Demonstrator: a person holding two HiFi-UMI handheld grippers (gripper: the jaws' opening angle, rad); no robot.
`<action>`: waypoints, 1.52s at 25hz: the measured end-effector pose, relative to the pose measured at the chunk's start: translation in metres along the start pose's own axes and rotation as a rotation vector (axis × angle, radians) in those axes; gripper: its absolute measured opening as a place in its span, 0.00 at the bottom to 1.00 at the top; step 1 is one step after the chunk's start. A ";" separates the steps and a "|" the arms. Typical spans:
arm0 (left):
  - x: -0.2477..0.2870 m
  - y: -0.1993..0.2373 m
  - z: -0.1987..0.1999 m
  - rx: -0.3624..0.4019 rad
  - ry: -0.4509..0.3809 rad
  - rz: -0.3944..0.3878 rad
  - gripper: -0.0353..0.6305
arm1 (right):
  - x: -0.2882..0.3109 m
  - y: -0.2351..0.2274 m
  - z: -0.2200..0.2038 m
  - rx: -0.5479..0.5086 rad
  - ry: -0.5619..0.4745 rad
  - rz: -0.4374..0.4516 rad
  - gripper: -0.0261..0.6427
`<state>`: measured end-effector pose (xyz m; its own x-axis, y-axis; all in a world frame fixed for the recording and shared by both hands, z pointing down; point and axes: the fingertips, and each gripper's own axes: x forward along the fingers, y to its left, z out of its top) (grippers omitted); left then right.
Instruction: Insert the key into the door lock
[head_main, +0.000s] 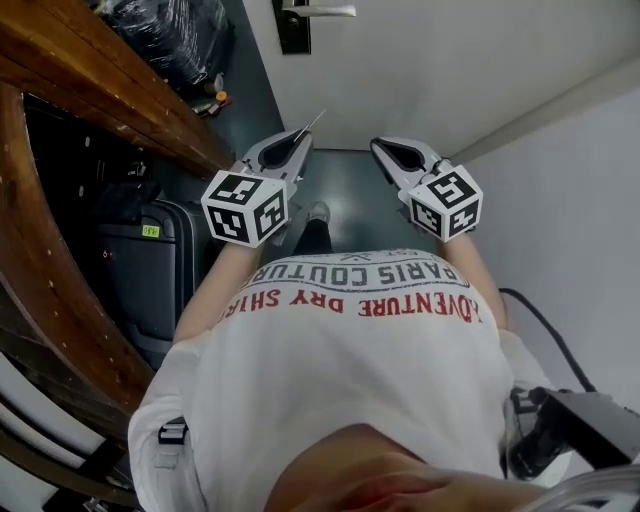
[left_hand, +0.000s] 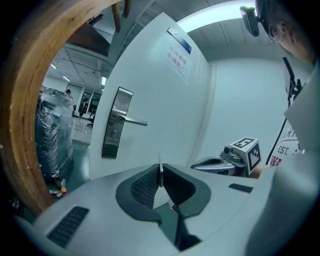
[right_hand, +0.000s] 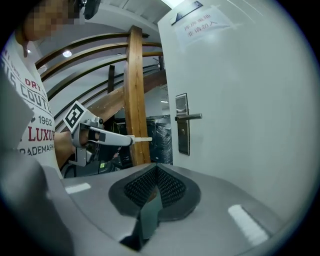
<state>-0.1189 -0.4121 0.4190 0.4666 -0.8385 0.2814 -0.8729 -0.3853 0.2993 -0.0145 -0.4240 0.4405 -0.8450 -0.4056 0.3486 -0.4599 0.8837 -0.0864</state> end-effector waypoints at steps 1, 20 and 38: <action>0.008 0.011 0.003 -0.004 0.008 0.001 0.09 | 0.011 -0.008 0.003 0.010 0.002 0.001 0.04; 0.050 0.104 0.025 -0.065 0.044 0.014 0.09 | 0.101 -0.115 0.111 -0.069 -0.160 -0.074 0.27; 0.056 0.121 0.026 -0.171 0.021 0.024 0.09 | 0.150 -0.147 0.149 -0.120 -0.152 -0.051 0.33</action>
<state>-0.2027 -0.5158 0.4470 0.4508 -0.8374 0.3090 -0.8476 -0.2930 0.4425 -0.1144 -0.6496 0.3667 -0.8570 -0.4734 0.2037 -0.4754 0.8788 0.0424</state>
